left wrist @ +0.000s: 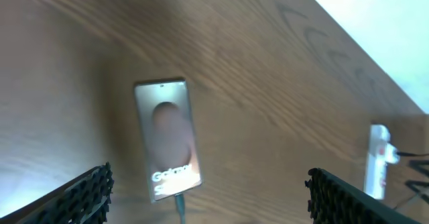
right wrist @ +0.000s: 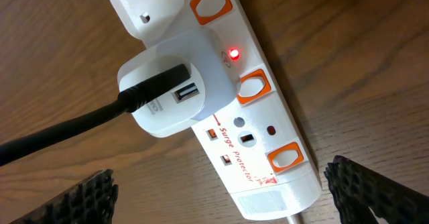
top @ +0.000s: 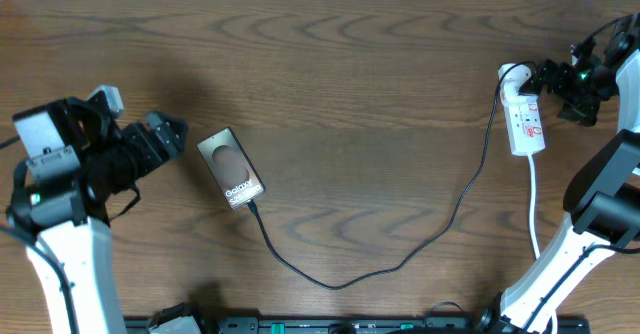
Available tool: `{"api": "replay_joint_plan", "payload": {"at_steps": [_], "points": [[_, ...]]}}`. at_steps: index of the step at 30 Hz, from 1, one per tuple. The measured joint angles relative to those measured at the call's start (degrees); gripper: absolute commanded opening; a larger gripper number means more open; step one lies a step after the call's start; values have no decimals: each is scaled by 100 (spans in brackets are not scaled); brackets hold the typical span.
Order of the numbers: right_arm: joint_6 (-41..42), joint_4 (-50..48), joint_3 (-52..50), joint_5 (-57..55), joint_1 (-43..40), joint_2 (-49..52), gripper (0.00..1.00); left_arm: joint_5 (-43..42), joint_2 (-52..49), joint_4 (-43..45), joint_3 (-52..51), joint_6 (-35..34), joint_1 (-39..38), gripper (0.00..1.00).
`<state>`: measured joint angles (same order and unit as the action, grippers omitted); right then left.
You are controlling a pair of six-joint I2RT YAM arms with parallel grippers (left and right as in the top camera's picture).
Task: Plug charger to phone and switch on socket
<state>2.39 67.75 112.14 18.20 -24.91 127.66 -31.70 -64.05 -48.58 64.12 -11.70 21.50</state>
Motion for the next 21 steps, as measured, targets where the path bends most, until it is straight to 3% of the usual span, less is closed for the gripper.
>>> {"api": "replay_joint_plan", "payload": {"at_steps": [5,8,13,21], "points": [[0,-2,0,0,0,0,99,704,682,181,-31,0,-282,90],[0,-2,0,-2,0,0,99,1180,1189,855,-352,0,-662,90],[0,-2,0,-2,0,0,99,1794,2243,2612,-1563,203,-1318,90],[2,2,15,2,0,0,99,2055,4004,5276,-4081,758,-1886,90]]}}
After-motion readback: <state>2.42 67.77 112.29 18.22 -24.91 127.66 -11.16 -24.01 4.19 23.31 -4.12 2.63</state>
